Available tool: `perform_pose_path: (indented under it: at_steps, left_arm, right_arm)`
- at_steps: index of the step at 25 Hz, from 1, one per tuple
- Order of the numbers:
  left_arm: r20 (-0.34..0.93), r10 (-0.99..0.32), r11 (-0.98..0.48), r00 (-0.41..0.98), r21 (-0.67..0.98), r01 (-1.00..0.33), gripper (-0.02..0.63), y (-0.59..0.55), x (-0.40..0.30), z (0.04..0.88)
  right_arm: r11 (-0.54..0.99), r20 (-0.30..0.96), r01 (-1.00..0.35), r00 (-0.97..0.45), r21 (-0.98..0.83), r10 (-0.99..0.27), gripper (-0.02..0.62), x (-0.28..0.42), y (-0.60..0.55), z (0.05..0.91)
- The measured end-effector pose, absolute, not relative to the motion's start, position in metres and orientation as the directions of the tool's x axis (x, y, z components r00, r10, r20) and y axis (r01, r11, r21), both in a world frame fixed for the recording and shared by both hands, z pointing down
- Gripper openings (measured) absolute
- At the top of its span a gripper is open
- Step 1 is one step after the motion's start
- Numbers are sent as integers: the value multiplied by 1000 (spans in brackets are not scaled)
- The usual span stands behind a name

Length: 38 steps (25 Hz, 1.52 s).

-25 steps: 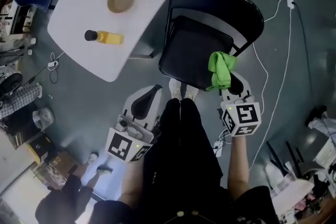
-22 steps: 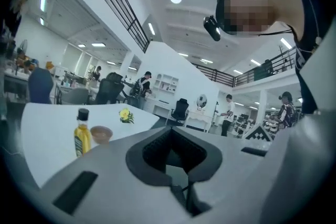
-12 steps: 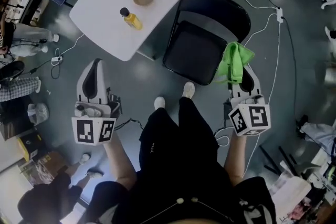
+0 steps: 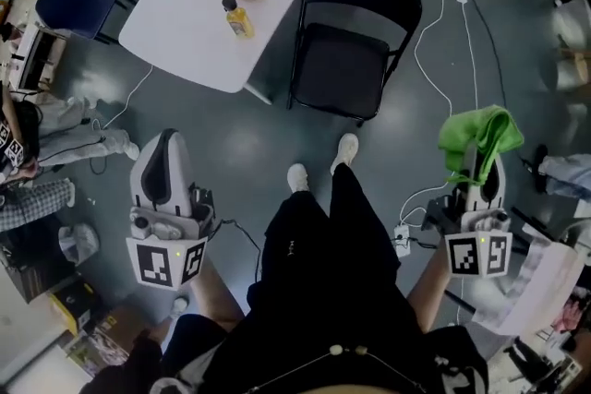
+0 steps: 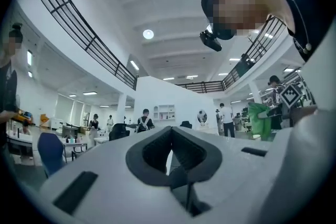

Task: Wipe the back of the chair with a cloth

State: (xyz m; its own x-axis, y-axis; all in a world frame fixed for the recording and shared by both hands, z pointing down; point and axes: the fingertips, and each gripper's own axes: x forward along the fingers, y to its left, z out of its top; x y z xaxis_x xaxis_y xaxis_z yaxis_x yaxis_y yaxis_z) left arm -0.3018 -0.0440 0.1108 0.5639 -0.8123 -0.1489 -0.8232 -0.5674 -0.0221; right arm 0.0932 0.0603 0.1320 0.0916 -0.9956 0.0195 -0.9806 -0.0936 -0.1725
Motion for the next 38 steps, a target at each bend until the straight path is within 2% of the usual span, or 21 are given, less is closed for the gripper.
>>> perform_pose_path:
  at_steps: [6, 9, 14, 19, 23, 27, 30, 34, 38]
  left_arm:
    - [-329, -725, -623, 605, -63, -780, 5, -7, -281, 56]
    - [-371, -690, -637, 622, -97, -765, 5, 23, -266, 36]
    - [-337, -746, -586, 574, -76, -807, 5, 57, -248, 32]
    - [-298, -795, -534, 528, -70, -843, 5, 93, -190, 41]
    - [-202, -784, -557, 586, -187, -809, 5, 132, -129, 62]
    - [-135, -735, -599, 664, -330, -730, 5, 169, -93, 70]
    - [-139, -728, -591, 672, -370, -717, 5, 187, -92, 58]
    - [-182, -733, -584, 655, -325, -744, 5, 210, -113, 52]
    - [-165, -732, -612, 661, -268, -744, 5, 234, -139, 76]
  right_arm:
    - [-186, -80, -977, 194, -100, -978, 44, 119, 138, 88]
    - [-210, -130, -971, 224, -111, -966, 44, 138, 161, 76]
    - [-181, -135, -979, 193, -97, -972, 44, 173, 187, 72]
    - [-171, -41, -975, 178, -142, -983, 44, 245, 220, 106]
    - [-136, -22, -981, 141, -141, -990, 44, 283, 227, 117]
    - [-117, -46, -991, 120, -59, -992, 44, 278, 239, 119]
    - [-93, -62, -992, 99, -85, -993, 44, 268, 249, 113]
    - [-84, -96, -989, 96, -124, -991, 44, 250, 278, 100]
    - [-94, -76, -988, 103, -120, -992, 44, 225, 307, 99]
